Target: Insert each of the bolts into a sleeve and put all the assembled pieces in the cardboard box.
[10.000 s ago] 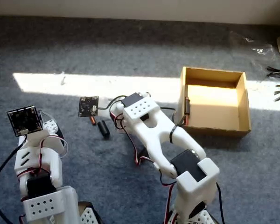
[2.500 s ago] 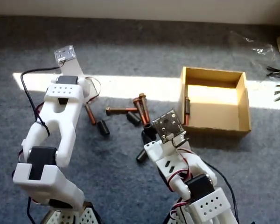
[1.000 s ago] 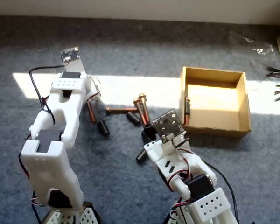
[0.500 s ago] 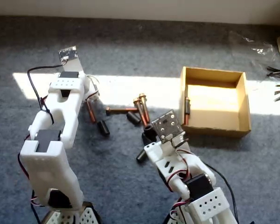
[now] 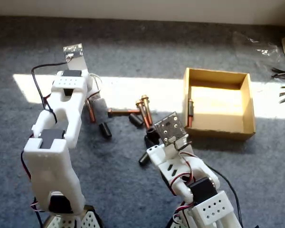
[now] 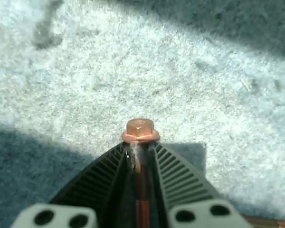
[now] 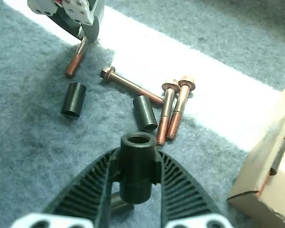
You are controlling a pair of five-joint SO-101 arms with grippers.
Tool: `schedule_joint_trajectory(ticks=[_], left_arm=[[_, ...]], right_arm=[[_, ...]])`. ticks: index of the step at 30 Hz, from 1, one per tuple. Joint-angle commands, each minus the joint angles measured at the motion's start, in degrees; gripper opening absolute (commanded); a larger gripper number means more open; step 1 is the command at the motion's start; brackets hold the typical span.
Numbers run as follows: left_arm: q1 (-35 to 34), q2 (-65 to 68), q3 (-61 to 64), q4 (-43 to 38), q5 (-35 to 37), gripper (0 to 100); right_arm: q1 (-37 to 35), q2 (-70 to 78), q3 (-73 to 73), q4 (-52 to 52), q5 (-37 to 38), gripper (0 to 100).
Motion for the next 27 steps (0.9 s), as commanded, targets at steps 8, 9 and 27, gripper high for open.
schedule_joint_trajectory(ticks=[8, 9, 27], left_arm=[[-0.2, 5.3, -11.2, 10.6, -0.5, 1], [-0.1, 6.0, -11.2, 10.7, -0.5, 1], [0.0, 13.8, -24.1, 25.4, -0.5, 10]], right_arm=[[-0.3, -0.8, -0.6, -1.2, -0.2, 0.5], [-0.3, -0.8, -0.6, -1.2, -0.2, 0.5], [0.0, -0.8, -0.7, -1.2, -0.2, 0.5]])
